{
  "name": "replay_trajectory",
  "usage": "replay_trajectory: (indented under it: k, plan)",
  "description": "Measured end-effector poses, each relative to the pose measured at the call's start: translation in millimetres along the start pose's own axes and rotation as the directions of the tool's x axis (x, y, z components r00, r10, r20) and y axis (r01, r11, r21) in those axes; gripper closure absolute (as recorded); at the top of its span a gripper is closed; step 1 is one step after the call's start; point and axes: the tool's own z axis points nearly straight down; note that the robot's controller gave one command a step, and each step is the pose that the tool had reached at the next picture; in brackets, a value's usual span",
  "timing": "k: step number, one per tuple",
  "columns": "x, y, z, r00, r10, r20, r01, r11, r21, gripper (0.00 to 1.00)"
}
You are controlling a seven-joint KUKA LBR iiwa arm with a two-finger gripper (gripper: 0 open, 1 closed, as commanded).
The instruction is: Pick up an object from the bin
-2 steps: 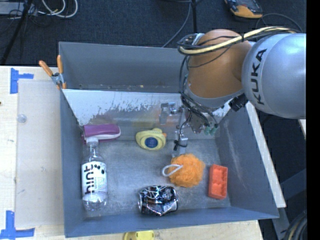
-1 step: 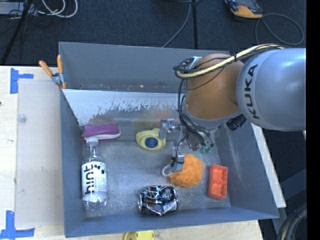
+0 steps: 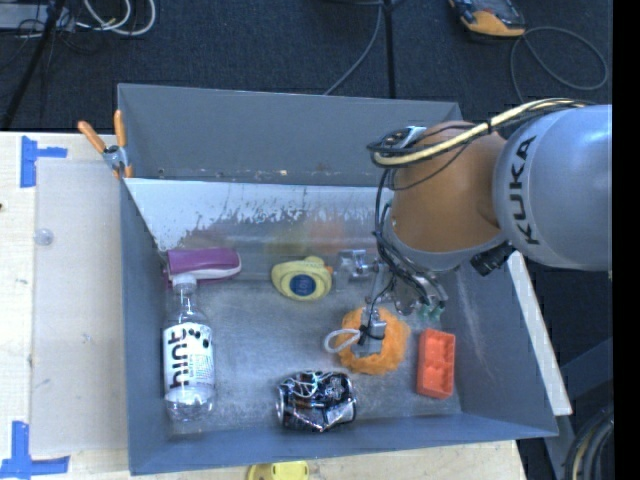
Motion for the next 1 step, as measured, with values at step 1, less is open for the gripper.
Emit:
replay_trajectory:
  k: [1]
  plan:
    - [15.6, -19.8, 13.7, 0.968, -0.249, 0.009, 0.249, 0.968, 0.005, 0.0]
